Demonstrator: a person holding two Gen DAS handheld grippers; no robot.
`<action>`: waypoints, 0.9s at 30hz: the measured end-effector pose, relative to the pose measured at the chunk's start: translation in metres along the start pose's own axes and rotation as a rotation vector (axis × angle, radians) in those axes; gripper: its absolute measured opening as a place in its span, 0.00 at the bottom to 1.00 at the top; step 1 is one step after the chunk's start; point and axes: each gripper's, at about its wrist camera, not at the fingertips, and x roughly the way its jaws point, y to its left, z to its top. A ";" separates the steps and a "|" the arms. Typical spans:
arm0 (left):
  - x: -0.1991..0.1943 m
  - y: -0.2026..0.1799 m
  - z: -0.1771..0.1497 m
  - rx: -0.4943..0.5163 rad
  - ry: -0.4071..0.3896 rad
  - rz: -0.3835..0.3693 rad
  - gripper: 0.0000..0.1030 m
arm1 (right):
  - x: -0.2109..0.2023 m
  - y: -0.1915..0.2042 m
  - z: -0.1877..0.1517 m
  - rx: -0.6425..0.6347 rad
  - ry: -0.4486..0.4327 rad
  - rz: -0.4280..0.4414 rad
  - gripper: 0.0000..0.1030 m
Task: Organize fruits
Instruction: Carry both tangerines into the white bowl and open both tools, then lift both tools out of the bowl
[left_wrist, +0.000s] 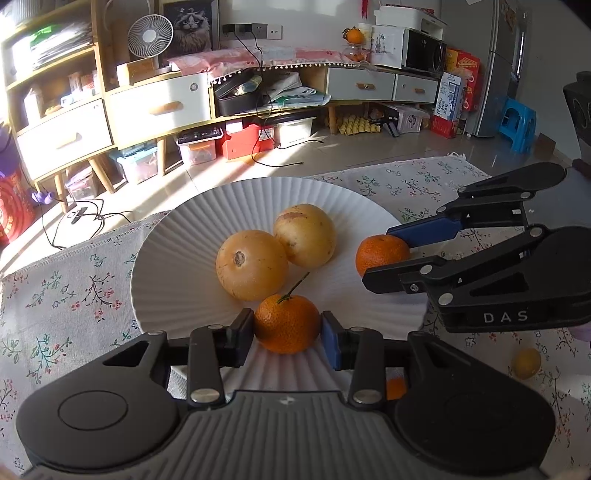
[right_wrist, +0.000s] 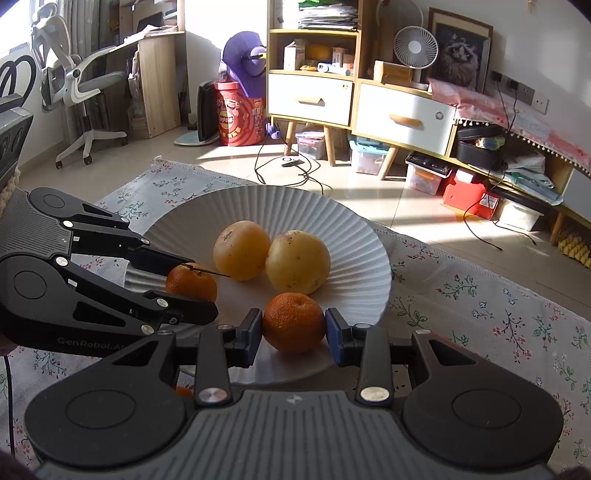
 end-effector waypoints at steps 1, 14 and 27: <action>0.000 0.000 0.000 0.004 -0.001 -0.001 0.30 | 0.000 0.000 0.000 0.000 -0.002 0.000 0.33; -0.013 -0.003 0.003 0.010 -0.027 0.015 0.61 | -0.015 0.001 0.004 0.004 -0.035 -0.012 0.50; -0.046 -0.010 -0.005 -0.011 -0.066 0.027 0.86 | -0.050 0.004 0.006 0.014 -0.061 -0.053 0.70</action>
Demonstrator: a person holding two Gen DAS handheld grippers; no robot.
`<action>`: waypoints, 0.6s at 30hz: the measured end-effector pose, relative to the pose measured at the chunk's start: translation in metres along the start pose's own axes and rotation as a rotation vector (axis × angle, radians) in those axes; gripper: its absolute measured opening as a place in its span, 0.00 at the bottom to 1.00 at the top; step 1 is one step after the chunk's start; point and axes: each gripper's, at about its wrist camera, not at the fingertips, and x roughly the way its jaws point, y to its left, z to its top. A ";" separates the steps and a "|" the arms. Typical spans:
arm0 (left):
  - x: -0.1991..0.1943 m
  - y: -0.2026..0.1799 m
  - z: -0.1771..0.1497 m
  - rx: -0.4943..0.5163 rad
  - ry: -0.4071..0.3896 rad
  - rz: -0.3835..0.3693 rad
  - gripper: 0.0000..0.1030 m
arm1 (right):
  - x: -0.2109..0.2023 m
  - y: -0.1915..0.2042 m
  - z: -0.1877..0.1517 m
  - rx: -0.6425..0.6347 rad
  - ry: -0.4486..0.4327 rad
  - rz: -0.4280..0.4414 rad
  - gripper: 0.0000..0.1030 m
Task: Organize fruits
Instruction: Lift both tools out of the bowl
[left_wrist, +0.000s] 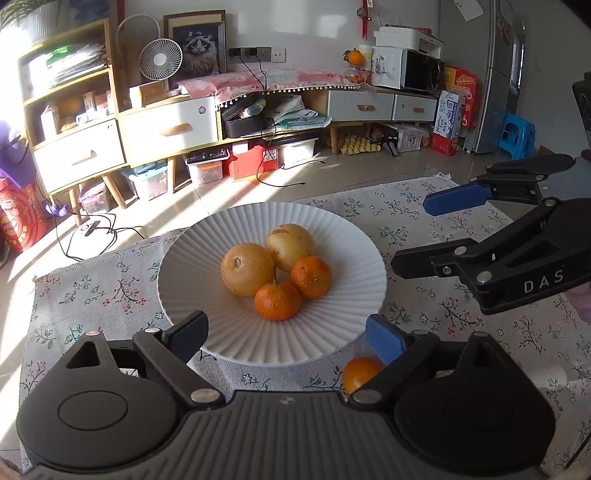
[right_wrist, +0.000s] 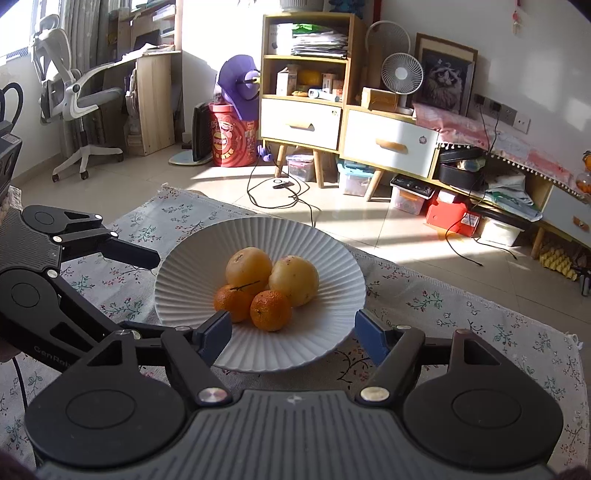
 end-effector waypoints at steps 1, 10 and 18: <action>-0.003 -0.001 -0.001 -0.002 -0.002 0.004 0.88 | -0.003 0.000 0.000 0.008 -0.003 -0.003 0.71; -0.026 -0.005 -0.012 -0.033 0.014 0.057 0.93 | -0.021 0.008 -0.005 0.058 -0.001 -0.021 0.80; -0.042 -0.006 -0.021 -0.067 0.033 0.101 0.93 | -0.033 0.020 -0.013 0.069 0.020 -0.005 0.86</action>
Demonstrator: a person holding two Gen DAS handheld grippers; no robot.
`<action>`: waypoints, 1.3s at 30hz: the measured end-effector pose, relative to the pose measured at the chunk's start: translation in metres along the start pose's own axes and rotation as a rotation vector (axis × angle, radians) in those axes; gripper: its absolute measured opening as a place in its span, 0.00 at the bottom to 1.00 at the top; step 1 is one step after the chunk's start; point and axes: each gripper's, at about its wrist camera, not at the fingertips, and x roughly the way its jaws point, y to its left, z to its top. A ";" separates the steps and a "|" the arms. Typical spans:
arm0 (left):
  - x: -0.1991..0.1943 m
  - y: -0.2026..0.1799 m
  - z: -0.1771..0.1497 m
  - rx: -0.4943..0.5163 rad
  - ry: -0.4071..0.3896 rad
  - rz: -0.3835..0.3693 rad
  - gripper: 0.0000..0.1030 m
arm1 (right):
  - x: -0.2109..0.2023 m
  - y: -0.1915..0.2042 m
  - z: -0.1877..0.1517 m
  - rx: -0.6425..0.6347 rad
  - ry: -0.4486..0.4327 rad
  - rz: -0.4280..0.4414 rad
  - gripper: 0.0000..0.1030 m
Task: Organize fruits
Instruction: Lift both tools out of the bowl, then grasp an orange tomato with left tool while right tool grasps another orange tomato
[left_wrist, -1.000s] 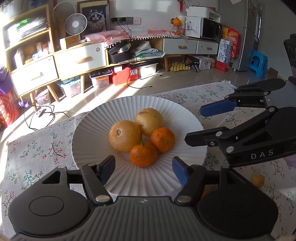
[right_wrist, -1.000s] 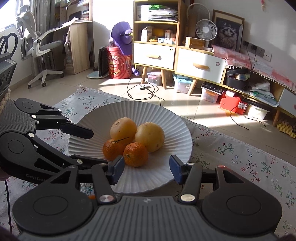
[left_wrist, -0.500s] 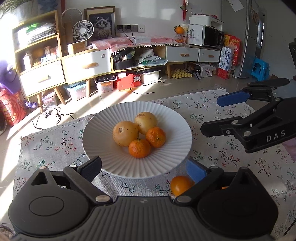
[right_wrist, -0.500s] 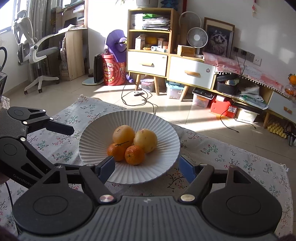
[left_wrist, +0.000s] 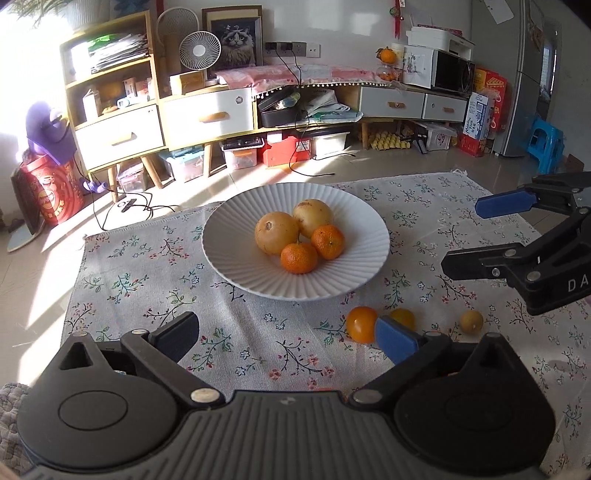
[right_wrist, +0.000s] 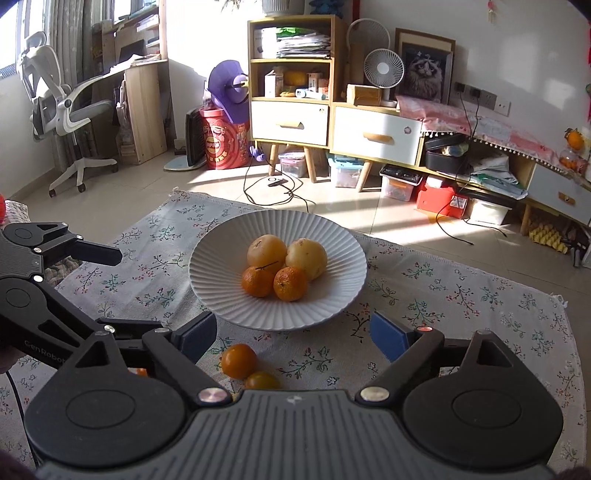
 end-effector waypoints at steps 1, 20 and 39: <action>-0.002 0.000 -0.003 -0.003 -0.001 0.005 0.93 | -0.001 0.001 -0.002 -0.001 0.003 0.002 0.87; -0.022 -0.005 -0.046 -0.058 0.040 0.036 0.93 | -0.016 0.003 -0.036 0.053 0.065 -0.037 0.95; -0.004 -0.040 -0.082 0.018 0.092 -0.020 0.93 | -0.009 0.034 -0.070 -0.081 0.151 0.035 0.95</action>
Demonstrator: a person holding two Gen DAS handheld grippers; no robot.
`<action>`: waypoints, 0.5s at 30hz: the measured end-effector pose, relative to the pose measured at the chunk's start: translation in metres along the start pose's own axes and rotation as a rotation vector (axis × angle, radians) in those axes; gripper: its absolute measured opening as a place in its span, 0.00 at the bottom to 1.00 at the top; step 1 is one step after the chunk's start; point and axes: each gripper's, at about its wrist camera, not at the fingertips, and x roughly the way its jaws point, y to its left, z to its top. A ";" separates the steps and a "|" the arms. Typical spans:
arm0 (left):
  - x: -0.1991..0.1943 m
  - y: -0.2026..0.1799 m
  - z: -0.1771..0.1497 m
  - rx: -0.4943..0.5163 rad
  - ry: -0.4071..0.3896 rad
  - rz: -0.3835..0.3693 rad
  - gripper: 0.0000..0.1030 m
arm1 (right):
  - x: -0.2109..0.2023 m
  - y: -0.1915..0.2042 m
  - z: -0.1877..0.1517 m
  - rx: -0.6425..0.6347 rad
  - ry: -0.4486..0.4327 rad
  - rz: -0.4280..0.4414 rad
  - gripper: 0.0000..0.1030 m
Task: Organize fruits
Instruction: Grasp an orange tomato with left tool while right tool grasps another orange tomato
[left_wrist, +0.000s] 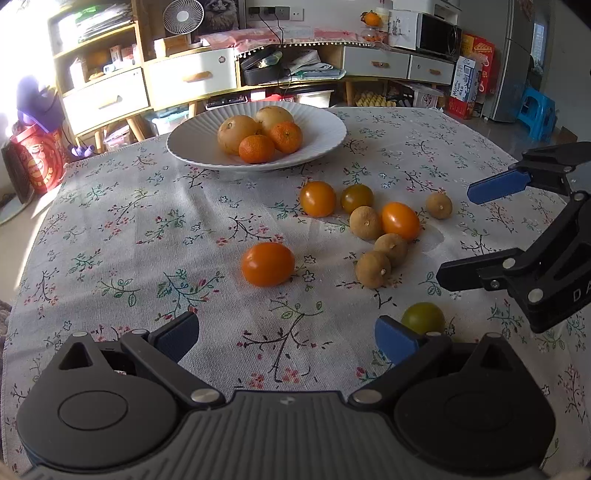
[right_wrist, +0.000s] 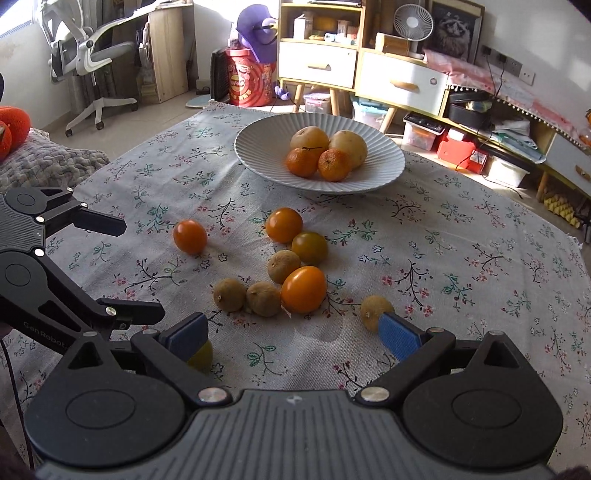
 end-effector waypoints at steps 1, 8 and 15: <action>0.001 -0.001 -0.001 -0.004 -0.008 0.000 0.93 | 0.001 0.000 0.000 -0.001 -0.002 0.011 0.95; 0.008 0.001 -0.001 -0.024 -0.046 -0.003 0.90 | 0.009 -0.005 0.002 0.069 0.014 0.058 0.87; 0.017 0.004 0.003 -0.043 -0.068 0.000 0.73 | 0.017 -0.013 0.004 0.136 0.030 0.070 0.67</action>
